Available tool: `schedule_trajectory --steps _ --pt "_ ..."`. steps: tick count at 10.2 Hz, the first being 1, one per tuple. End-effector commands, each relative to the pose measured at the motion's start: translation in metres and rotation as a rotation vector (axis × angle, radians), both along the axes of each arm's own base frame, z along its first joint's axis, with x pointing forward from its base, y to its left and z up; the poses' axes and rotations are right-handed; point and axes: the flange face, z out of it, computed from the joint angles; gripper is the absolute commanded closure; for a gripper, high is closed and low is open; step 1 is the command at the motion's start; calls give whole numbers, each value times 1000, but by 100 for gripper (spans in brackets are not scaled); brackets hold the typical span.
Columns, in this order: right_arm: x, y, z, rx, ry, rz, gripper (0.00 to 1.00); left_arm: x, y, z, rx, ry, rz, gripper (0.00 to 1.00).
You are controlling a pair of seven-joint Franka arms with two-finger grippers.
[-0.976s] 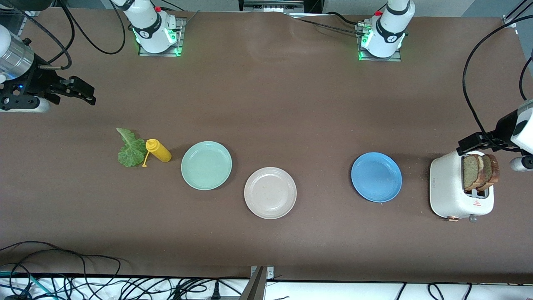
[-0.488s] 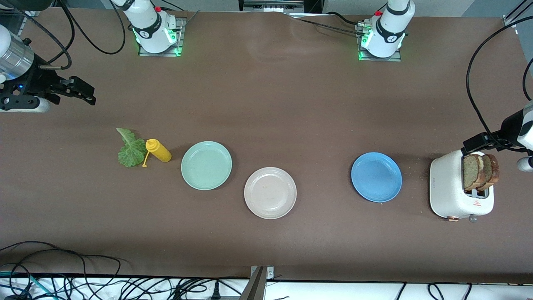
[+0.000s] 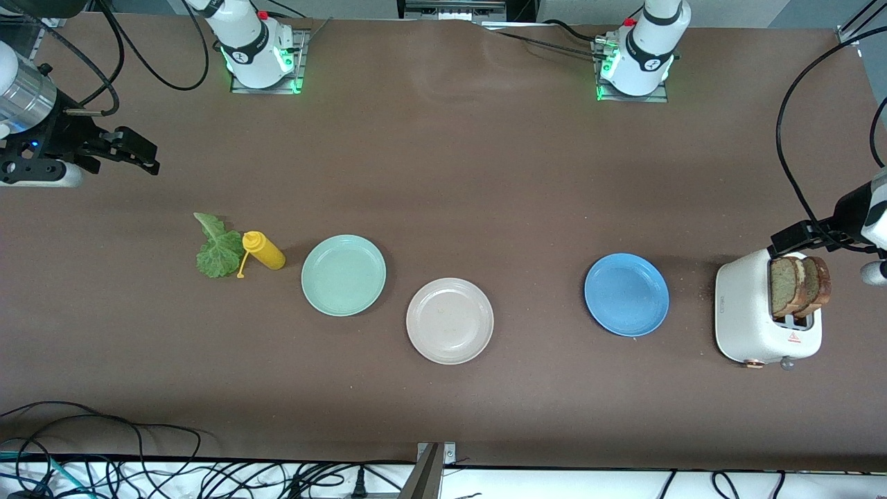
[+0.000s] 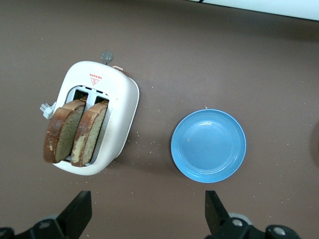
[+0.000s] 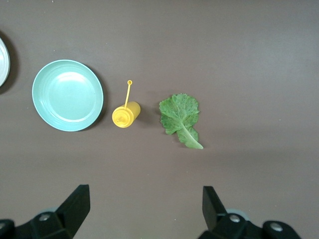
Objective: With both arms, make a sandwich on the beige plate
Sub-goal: 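Move the left gripper over the toaster toward the toast slices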
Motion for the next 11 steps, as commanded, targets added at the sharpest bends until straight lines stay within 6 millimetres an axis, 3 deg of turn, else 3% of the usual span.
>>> schedule_trajectory --steps 1,11 --pt "3 0 4 0 -9 1 0 0 7 6 22 -9 -9 0" --pt "3 0 4 0 -6 -1 0 -3 10 7 11 -7 14 0"
